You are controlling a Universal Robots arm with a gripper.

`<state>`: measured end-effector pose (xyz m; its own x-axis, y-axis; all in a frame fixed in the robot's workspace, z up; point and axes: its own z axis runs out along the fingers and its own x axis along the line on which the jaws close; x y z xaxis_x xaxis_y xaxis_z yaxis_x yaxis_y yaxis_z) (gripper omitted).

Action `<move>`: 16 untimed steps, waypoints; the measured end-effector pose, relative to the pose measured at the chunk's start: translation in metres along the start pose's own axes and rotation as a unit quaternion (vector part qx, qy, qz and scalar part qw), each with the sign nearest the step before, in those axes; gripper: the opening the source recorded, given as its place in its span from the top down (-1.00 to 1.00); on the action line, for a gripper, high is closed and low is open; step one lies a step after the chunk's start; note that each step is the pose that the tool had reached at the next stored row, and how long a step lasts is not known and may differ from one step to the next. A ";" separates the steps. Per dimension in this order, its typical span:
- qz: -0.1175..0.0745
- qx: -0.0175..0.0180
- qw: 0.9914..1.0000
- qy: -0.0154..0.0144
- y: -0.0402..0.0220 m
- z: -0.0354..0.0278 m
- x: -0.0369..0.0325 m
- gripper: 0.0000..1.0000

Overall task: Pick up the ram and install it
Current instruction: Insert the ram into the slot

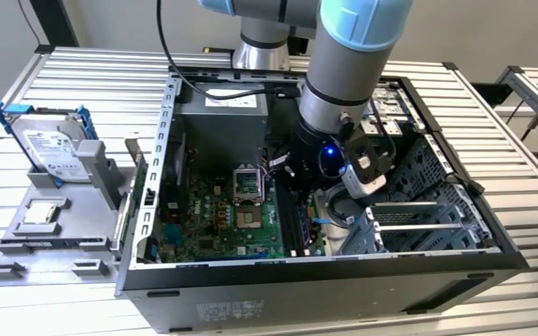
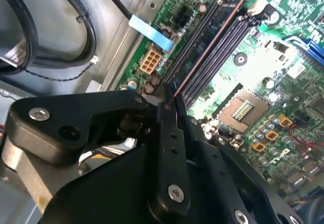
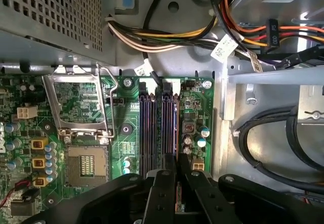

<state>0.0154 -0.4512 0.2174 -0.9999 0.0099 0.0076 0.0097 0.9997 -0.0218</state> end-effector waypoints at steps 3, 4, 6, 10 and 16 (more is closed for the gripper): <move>0.000 0.000 1.000 0.000 -0.0001 0.0001 0.0000 1.00; 0.000 0.000 1.000 0.000 -0.0003 0.0001 0.0000 1.00; 0.000 0.000 1.000 0.000 -0.0008 0.0002 0.0000 1.00; 0.000 0.000 1.000 0.000 -0.0011 0.0015 0.0000 1.00; 0.000 0.000 1.000 0.000 -0.0012 0.0053 0.0000 1.00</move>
<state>0.0154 -0.4525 0.2122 -0.9999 0.0099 0.0075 0.0097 0.9997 -0.0219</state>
